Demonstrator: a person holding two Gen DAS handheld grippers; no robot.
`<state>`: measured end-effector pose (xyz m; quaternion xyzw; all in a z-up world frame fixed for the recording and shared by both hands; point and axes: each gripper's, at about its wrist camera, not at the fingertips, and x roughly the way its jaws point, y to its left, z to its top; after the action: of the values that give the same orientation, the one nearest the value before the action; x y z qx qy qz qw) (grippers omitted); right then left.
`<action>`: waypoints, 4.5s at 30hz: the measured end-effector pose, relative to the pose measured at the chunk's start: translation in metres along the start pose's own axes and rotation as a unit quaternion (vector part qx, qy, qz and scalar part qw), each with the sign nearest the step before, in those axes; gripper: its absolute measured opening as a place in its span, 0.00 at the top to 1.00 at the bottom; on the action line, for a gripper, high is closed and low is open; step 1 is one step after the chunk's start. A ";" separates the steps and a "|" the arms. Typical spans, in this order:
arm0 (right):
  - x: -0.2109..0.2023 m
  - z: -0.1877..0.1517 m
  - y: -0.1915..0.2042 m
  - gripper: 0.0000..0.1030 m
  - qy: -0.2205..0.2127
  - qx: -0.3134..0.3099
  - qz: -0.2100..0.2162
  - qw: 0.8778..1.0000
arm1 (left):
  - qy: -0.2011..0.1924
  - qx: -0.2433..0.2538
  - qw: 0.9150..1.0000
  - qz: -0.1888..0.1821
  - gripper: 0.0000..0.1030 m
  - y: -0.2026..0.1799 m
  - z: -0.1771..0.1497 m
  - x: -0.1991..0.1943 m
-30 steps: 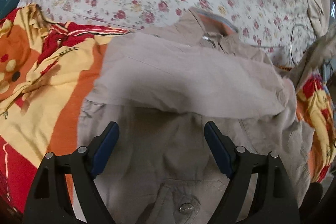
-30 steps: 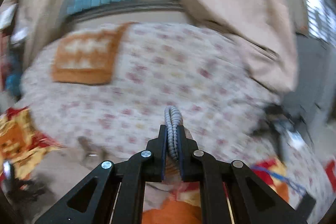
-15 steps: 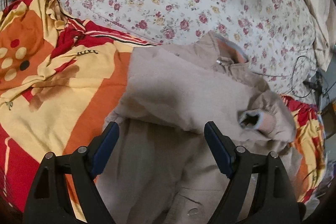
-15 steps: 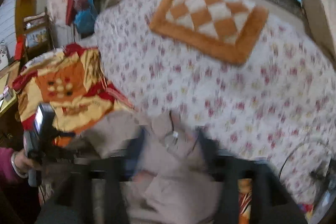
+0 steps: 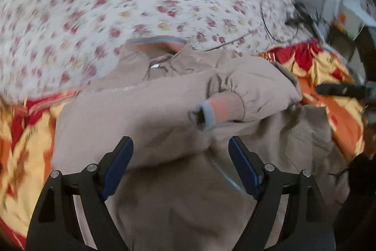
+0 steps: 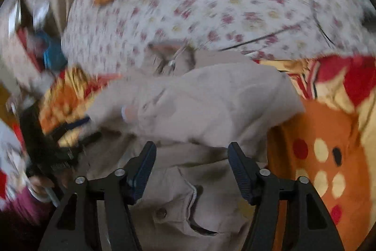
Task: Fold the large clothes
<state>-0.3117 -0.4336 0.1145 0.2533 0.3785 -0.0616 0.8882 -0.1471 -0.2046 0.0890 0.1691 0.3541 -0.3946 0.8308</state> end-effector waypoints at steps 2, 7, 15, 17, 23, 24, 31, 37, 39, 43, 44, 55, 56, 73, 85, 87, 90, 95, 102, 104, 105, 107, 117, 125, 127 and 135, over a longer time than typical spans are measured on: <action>-0.004 -0.003 -0.019 0.31 -0.024 0.050 0.032 0.998 | 0.005 0.030 1.000 -0.004 0.19 -0.006 0.009 0.012; -0.009 -0.001 -0.034 0.30 -0.041 0.071 0.050 0.995 | 0.036 0.141 0.989 0.015 0.19 -0.034 0.021 0.042; -0.003 -0.004 -0.066 0.29 -0.047 0.144 0.078 0.985 | 0.097 0.158 0.983 -0.010 0.92 -0.056 0.034 0.066; -0.010 -0.004 -0.070 0.29 -0.064 0.145 0.071 0.985 | 0.098 0.134 0.985 -0.042 0.93 -0.058 0.049 0.053; -0.024 -0.005 -0.091 0.27 -0.099 0.188 0.045 0.976 | 0.077 0.020 0.981 -0.175 0.93 -0.058 0.124 -0.018; -0.024 -0.005 -0.092 0.27 -0.100 0.188 0.036 0.976 | 0.073 -0.008 0.977 -0.199 0.93 -0.058 0.142 -0.034; -0.033 -0.004 -0.098 0.27 -0.119 0.192 0.003 0.974 | 0.044 -0.087 0.960 -0.263 0.93 -0.064 0.214 -0.098; -0.028 -0.003 -0.089 0.27 -0.104 0.165 -0.009 0.981 | 0.016 -0.227 0.934 -0.274 0.93 0.006 0.228 -0.118; -0.025 0.000 -0.080 0.27 -0.097 0.144 -0.018 0.985 | 0.021 -0.270 0.924 -0.270 0.93 0.032 0.219 -0.112; -0.007 0.012 -0.047 0.27 -0.056 0.084 0.013 0.995 | 0.036 -0.309 0.917 -0.249 0.93 0.061 0.202 -0.094; -0.002 0.014 -0.039 0.27 -0.047 0.075 0.032 0.996 | 0.037 -0.316 0.914 -0.251 0.93 0.065 0.199 -0.093; 0.096 0.048 -0.073 0.27 -0.024 0.315 0.160 0.935 | 0.023 -0.318 0.916 -0.243 0.93 0.086 0.203 -0.094; 0.101 0.050 -0.077 0.28 -0.031 0.327 0.168 0.930 | 0.025 -0.321 0.916 -0.239 0.93 0.089 0.202 -0.090; 0.030 0.026 -0.083 0.99 -0.050 0.216 0.076 0.972 | 0.102 -0.377 0.906 -0.166 0.93 0.147 0.093 0.012; 0.008 0.051 -0.057 0.42 -0.043 0.114 -0.025 0.992 | 0.140 -0.386 0.900 -0.144 0.93 0.169 0.037 0.054; 0.017 0.069 -0.046 0.42 -0.046 0.087 -0.039 0.994 | 0.144 -0.378 0.904 -0.139 0.92 0.167 0.037 0.056; 0.056 0.087 -0.025 0.42 -0.016 0.039 -0.041 0.998 | 0.158 -0.358 0.915 -0.096 0.71 0.164 0.033 0.067; 0.129 0.091 -0.041 0.49 0.049 0.023 -0.155 0.986 | 0.148 -0.371 0.912 -0.092 0.49 0.167 0.024 0.059; 0.104 0.086 -0.057 0.46 0.029 0.056 -0.153 0.986 | 0.085 -0.334 0.936 -0.072 0.40 0.151 0.044 0.018; 0.084 0.084 -0.045 0.46 0.018 0.034 -0.146 0.989 | 0.070 -0.319 0.942 -0.079 0.37 0.139 0.052 0.015; 0.075 0.083 -0.039 0.45 0.014 0.024 -0.139 0.990 | 0.065 -0.305 0.946 -0.086 0.35 0.129 0.056 0.016; 0.067 0.084 -0.025 0.44 0.007 0.011 -0.128 0.992 | 0.070 -0.288 0.951 -0.083 0.32 0.112 0.060 0.026; 0.113 0.051 -0.032 0.47 0.071 -0.023 -0.167 0.983 | 0.135 -0.287 0.948 -0.007 0.29 0.115 0.023 0.100; 0.071 0.037 -0.009 0.45 0.049 -0.049 -0.155 0.985 | 0.139 -0.298 0.944 -0.015 0.28 0.120 0.021 0.072; 0.086 0.027 -0.014 0.44 0.076 -0.066 -0.180 0.978 | 0.132 -0.293 0.947 -0.008 0.28 0.116 0.020 0.061; 0.040 0.023 -0.013 0.43 0.049 -0.029 -0.143 0.988 | 0.118 -0.265 0.957 0.005 0.28 0.105 -0.013 -0.005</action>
<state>-0.2725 -0.4531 0.0943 0.1737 0.4554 -0.1647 0.8575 -0.0736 -0.1281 0.0840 -0.0104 0.5404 -0.2598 0.8002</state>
